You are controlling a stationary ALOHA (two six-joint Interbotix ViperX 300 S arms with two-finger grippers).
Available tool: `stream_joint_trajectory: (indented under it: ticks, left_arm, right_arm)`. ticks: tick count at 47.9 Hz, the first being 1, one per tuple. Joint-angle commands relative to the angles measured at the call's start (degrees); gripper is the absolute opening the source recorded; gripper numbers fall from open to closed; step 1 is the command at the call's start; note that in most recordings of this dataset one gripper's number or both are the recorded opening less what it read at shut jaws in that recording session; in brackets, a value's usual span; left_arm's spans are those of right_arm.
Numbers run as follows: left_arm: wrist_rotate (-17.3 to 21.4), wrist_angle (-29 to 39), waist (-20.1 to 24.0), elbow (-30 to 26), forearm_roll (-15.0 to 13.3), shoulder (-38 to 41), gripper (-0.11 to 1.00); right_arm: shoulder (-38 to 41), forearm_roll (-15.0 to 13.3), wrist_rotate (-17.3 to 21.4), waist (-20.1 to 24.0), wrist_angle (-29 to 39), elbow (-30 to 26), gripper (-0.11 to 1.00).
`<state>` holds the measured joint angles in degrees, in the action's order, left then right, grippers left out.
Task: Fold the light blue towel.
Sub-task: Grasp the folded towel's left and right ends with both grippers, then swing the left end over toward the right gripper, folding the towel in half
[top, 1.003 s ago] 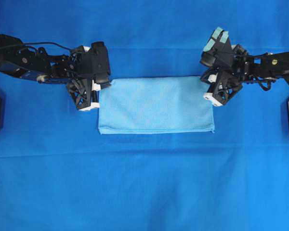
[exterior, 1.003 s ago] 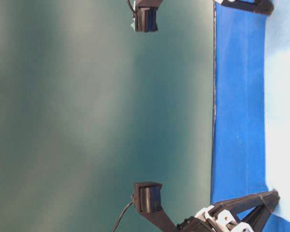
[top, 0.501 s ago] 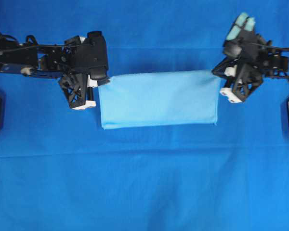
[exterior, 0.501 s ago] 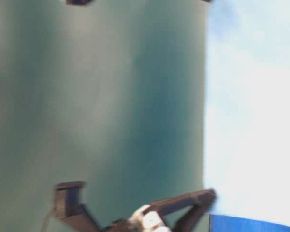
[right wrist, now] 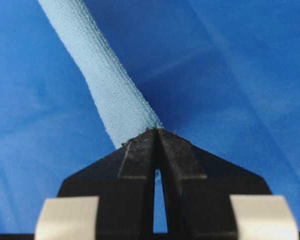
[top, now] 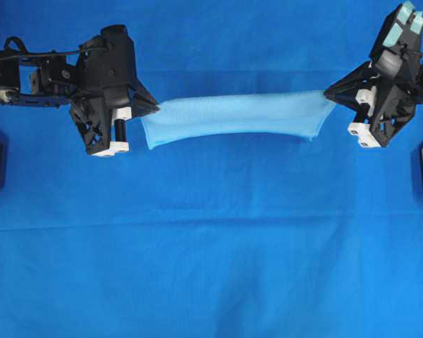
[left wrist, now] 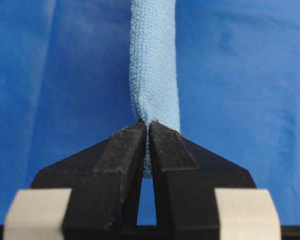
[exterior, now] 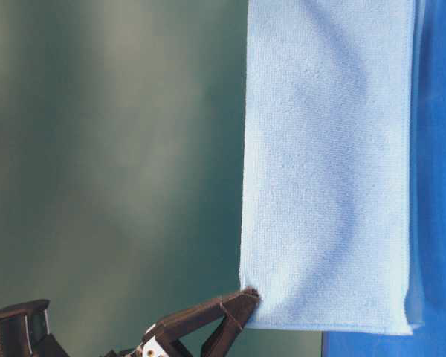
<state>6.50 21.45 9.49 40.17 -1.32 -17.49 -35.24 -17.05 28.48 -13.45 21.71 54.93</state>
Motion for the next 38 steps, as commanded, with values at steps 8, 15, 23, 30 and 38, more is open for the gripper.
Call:
stream_joint_trajectory:
  ticks: [8, 15, 23, 30, 38]
  left_arm:
    - [-0.4, -2.0, -5.0, -2.0, -0.1, 0.1, 0.02]
    - [-0.3, -5.5, -10.6, -3.5, -0.2, 1.8, 0.02]
    - [-0.3, -7.4, -15.5, -7.2, -0.2, 5.2, 0.02]
    - [-0.3, -8.1, -18.1, -12.4, -0.2, 9.2, 0.02]
    - [0.8, -8.8, -20.0, -19.0, -0.2, 14.2, 0.02]
  right_arm:
    - [2.1, -1.0, 0.1, -2.6, -2.8, -2.6, 0.02]
    - [5.2, -1.9, -0.1, -6.9, -5.8, -4.4, 0.02]
    - [10.3, -3.9, -0.8, -12.7, -7.6, -7.8, 0.02]
    - [16.0, -6.9, -0.8, -15.1, -8.6, -12.4, 0.02]
    - [21.9, -9.1, -0.8, -16.0, -9.1, -18.4, 0.02]
